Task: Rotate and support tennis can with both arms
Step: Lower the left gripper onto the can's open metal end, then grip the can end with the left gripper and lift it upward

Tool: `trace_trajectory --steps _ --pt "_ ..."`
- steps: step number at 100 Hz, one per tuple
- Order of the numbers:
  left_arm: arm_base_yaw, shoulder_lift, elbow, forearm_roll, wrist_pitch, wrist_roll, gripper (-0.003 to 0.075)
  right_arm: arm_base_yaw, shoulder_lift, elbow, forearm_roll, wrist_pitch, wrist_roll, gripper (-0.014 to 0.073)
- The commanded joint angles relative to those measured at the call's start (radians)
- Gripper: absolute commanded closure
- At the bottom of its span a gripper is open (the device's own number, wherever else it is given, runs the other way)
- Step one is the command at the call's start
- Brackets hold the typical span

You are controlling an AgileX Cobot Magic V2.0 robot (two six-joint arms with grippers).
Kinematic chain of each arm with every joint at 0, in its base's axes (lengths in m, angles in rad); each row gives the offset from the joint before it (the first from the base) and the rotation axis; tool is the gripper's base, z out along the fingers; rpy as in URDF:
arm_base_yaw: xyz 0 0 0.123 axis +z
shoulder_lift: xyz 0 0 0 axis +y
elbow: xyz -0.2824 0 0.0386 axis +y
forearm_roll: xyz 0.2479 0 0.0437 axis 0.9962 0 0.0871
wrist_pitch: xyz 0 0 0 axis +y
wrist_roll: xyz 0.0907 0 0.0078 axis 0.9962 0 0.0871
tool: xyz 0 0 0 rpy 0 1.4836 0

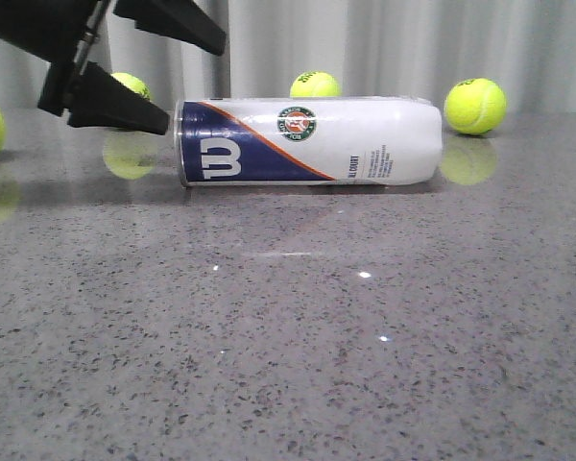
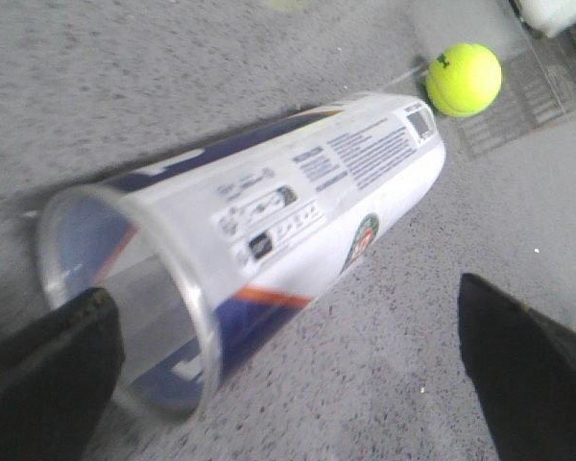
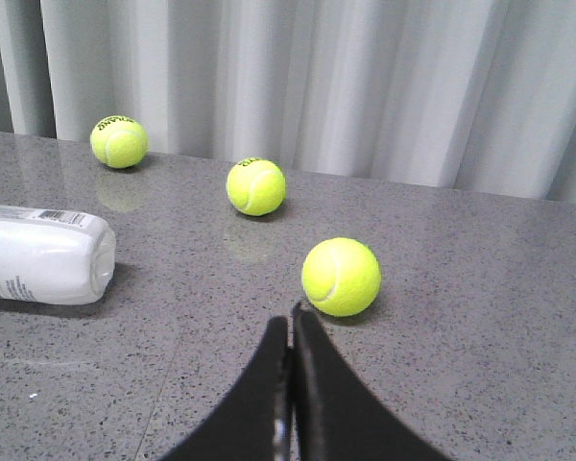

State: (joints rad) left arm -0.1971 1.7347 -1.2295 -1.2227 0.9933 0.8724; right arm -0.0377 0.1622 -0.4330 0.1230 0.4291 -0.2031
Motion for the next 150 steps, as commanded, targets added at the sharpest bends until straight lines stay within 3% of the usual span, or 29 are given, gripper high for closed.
trace_trajectory --steps 1,13,23,30,51,78,98,108,129,150 --pt "-0.032 -0.013 -0.053 -0.082 0.031 0.006 0.0062 -0.006 0.011 -0.024 0.007 -0.081 0.001 0.0662" --pt "-0.049 0.009 -0.065 -0.114 0.034 0.008 0.0073 -0.006 0.011 -0.024 0.007 -0.081 0.001 0.0662" --pt "-0.051 0.021 -0.064 -0.13 0.042 0.009 0.015 -0.006 0.011 -0.024 0.007 -0.081 0.001 0.0662" --pt "-0.051 0.03 -0.064 -0.135 0.065 0.009 0.0259 -0.006 0.011 -0.024 0.007 -0.081 0.001 0.0662" --pt "-0.051 0.036 -0.064 -0.139 0.102 0.009 0.0743 -0.006 0.011 -0.024 0.007 -0.081 0.001 0.0662" --pt "-0.045 0.001 -0.065 -0.15 0.166 0.065 0.0741 -0.006 0.011 -0.024 0.007 -0.081 0.001 0.0662" --pt "-0.017 -0.149 -0.067 -0.087 0.189 0.082 0.0741 -0.006 0.011 -0.024 0.007 -0.081 0.001 0.0662" --pt "-0.002 -0.254 -0.087 0.05 0.189 0.051 0.0741 -0.006 0.011 -0.024 0.007 -0.081 0.001 0.0662" --pt "-0.001 -0.448 -0.184 0.471 0.241 -0.161 0.0741 -0.006 0.011 -0.024 0.007 -0.081 0.001 0.0662" --pt "-0.001 -0.58 -0.205 0.763 0.282 -0.359 0.0741 -0.006 0.011 -0.024 0.007 -0.081 0.001 0.0662"
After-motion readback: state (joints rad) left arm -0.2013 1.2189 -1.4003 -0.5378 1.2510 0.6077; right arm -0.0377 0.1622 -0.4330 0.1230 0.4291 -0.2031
